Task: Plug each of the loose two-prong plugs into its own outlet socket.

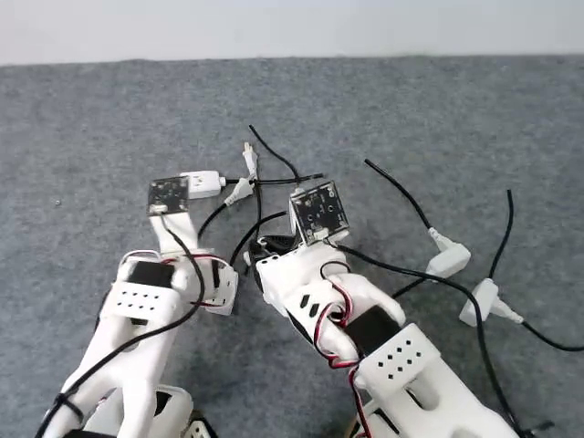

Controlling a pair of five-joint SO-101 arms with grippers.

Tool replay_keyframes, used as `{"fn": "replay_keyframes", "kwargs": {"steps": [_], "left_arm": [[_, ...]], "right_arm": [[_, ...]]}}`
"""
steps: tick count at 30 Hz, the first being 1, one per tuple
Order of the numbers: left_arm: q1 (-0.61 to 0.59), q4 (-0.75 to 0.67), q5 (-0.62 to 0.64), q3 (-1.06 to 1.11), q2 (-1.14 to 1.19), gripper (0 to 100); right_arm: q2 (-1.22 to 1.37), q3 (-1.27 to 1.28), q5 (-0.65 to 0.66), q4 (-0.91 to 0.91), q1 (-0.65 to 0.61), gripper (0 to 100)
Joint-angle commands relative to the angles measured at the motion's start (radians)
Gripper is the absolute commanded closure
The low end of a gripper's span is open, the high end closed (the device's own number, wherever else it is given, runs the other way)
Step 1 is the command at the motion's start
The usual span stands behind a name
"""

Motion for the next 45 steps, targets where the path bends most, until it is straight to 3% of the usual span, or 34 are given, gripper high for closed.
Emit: {"fn": "replay_keyframes", "kwargs": {"steps": [1,9,14,18,22,24,27,32,35,41,45], "left_arm": [[-0.117,0.009,-0.155,-0.024,0.015,98],[-0.269,0.127,-0.836,-0.124,0.276,95],[-0.276,0.213,-0.994,-0.136,0.281,96],[-0.308,0.213,-0.973,-0.143,0.281,97],[-0.315,0.143,-0.766,-0.14,0.284,97],[-0.313,0.109,-0.678,-0.14,0.288,97],[-0.313,0.089,-0.646,-0.13,0.284,97],[-0.311,0.078,-0.631,-0.127,0.285,97],[-0.307,0.074,-0.523,-0.125,0.288,97],[-0.229,0.014,-0.242,-0.133,0.281,97],[-0.135,0.017,-0.236,-0.153,0.253,97]], "right_arm": [[-0.024,-0.14,0.08,0.096,0.01,99.1],[0.088,-0.206,0.163,0.15,-0.056,99.1],[0.17,-0.186,0.017,0.03,-0.054,99.1],[0.286,-0.178,-0.124,-0.079,-0.061,99.1],[0.479,-0.233,-0.18,-0.145,-0.101,99.1],[0.573,-0.296,-0.192,-0.143,-0.127,99.1],[0.664,-0.385,-0.196,-0.11,-0.151,99.1],[0.664,-0.404,-0.221,-0.081,-0.151,99.1],[0.654,-0.4,-0.224,-0.059,-0.151,99.1],[0.51,-0.396,-0.189,0.085,0.007,99.1],[0.383,-0.394,-0.149,0.194,0.202,99.1]]}}
